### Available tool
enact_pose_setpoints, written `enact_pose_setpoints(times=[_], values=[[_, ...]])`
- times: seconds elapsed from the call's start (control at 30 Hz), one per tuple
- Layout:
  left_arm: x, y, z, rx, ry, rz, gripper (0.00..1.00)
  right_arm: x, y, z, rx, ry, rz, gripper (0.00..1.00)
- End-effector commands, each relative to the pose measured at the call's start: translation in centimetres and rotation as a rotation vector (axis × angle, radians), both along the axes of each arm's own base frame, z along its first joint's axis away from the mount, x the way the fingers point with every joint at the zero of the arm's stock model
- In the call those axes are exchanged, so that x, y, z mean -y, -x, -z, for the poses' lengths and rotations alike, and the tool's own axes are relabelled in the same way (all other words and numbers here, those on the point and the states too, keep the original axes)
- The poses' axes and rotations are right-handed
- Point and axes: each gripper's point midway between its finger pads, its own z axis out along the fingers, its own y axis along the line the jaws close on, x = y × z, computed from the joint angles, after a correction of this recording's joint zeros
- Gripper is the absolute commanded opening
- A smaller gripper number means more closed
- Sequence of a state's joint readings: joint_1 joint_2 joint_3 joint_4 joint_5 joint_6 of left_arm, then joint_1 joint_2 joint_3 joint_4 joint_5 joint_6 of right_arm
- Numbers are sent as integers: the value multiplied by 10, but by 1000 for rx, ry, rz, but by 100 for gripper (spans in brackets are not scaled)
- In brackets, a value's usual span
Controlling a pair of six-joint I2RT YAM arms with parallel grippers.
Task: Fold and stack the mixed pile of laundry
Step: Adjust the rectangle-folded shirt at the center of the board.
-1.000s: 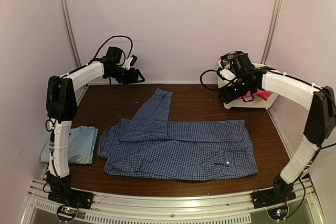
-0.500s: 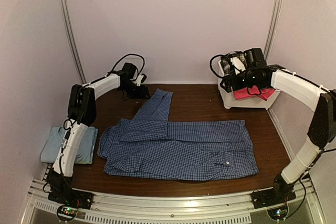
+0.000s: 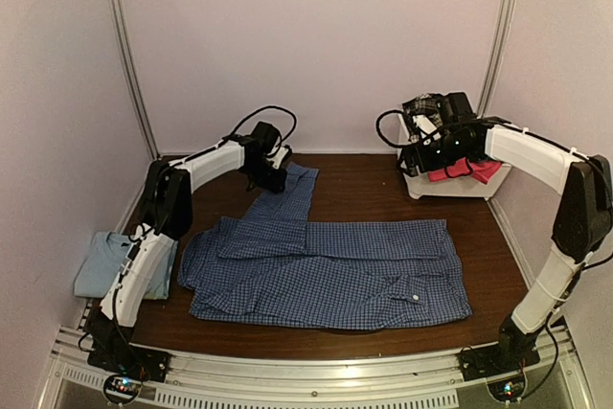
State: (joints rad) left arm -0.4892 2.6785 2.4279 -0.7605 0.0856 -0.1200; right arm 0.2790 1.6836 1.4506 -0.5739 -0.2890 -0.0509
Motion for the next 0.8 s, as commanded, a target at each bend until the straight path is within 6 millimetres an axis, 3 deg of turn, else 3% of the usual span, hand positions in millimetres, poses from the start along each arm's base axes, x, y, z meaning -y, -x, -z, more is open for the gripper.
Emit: enact_pose_setpoints(times=[0.0,0.07,0.17,0.3,0.4,0.43,0.53,0.77], values=[[-31,12,39,-57,-195,-28,25,-6,2,-1,-40,-44,-9,82],[-25,13,29,-51,-164,-11,0,-11,4,4,-71,-72,-17,80],[-7,7,-9,10,-58,25,0,-21,7,10,-131,-130,-30,75],[-2,-1,-79,168,15,17,0,-31,12,12,-177,-202,-39,72],[-1,12,-117,226,59,48,0,-36,17,11,-194,-256,-42,70],[0,20,-137,258,72,66,0,-39,19,11,-201,-276,-45,69],[9,53,-156,299,77,132,0,-45,26,14,-245,-336,-43,67],[30,163,-160,335,57,349,0,-56,60,21,-344,-439,-50,65]])
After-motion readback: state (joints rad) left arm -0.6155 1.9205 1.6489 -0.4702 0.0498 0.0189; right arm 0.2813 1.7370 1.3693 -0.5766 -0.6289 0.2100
